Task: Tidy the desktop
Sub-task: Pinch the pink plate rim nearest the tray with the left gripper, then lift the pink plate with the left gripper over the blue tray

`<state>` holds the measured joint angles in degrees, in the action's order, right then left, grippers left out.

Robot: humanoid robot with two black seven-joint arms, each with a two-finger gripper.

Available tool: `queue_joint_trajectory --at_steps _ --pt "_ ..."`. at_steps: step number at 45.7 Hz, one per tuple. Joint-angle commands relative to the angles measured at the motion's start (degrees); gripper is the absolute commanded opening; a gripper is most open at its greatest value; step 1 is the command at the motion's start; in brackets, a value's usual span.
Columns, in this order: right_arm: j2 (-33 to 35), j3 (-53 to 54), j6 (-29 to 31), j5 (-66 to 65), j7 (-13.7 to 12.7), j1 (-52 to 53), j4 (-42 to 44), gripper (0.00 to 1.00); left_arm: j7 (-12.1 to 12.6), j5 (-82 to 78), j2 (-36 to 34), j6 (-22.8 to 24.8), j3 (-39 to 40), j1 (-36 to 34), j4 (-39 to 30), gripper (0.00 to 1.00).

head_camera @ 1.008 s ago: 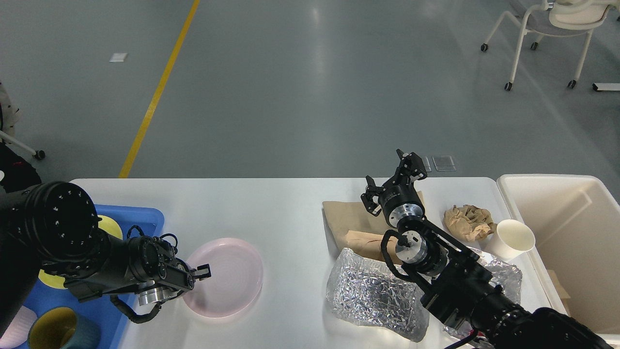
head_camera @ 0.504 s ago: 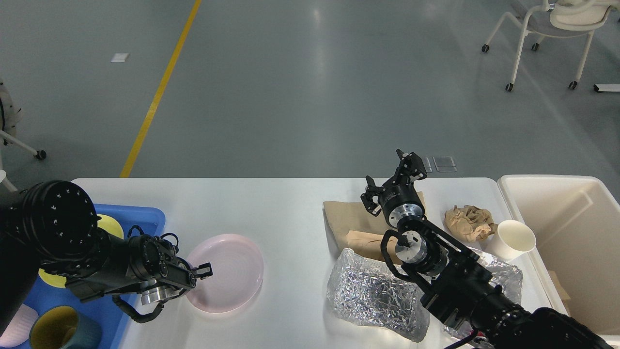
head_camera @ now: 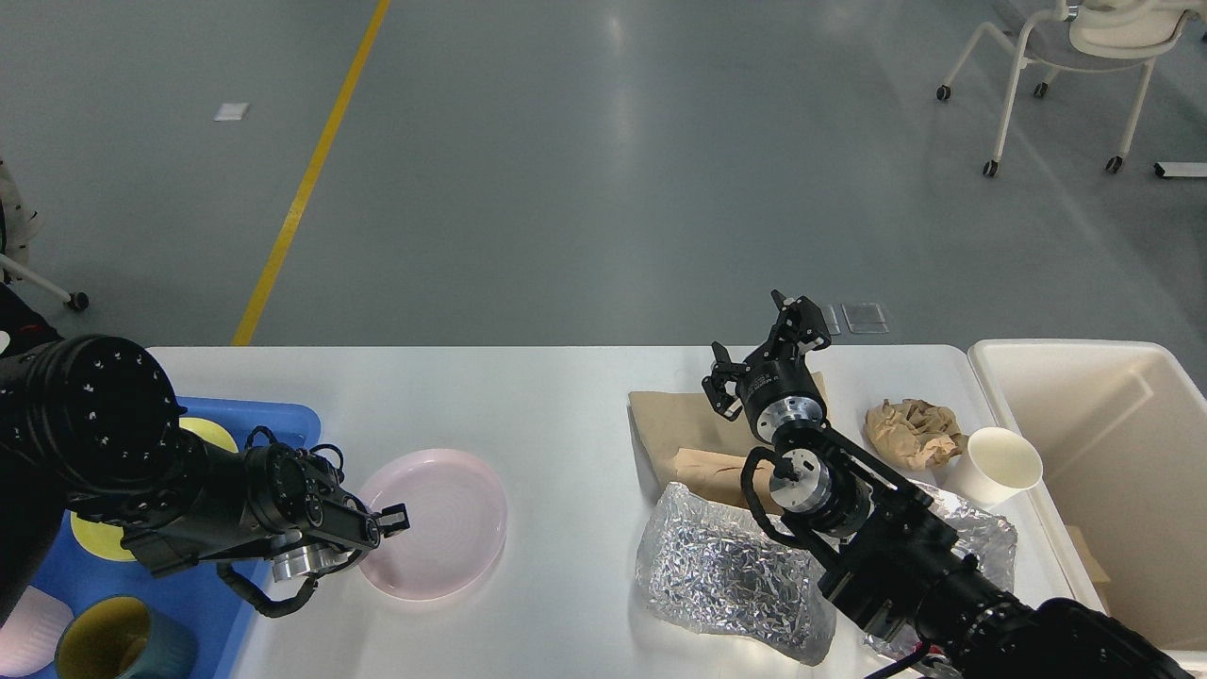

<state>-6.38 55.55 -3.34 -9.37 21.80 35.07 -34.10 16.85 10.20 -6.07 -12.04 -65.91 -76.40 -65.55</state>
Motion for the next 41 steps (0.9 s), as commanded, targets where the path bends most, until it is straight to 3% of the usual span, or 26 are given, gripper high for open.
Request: queue_joint_trajectory --at_steps 1,20,25,41 --pt "0.06 0.00 0.00 0.05 0.00 0.00 0.00 1.00 0.90 -0.10 -0.26 0.09 -0.01 -1.30 -0.81 0.00" --pt "0.06 0.00 0.00 0.05 0.00 0.00 0.00 1.00 1.25 -0.10 -1.92 0.35 -0.18 -8.06 -6.69 0.00" --pt "0.06 0.00 0.00 0.05 0.00 0.00 0.00 1.00 2.48 -0.18 -2.45 0.70 -0.09 -10.70 -8.45 0.00" --pt "0.05 0.00 0.00 -0.04 0.00 0.00 0.09 1.00 3.45 -0.10 -2.63 7.64 -0.36 -19.75 -12.15 0.00"
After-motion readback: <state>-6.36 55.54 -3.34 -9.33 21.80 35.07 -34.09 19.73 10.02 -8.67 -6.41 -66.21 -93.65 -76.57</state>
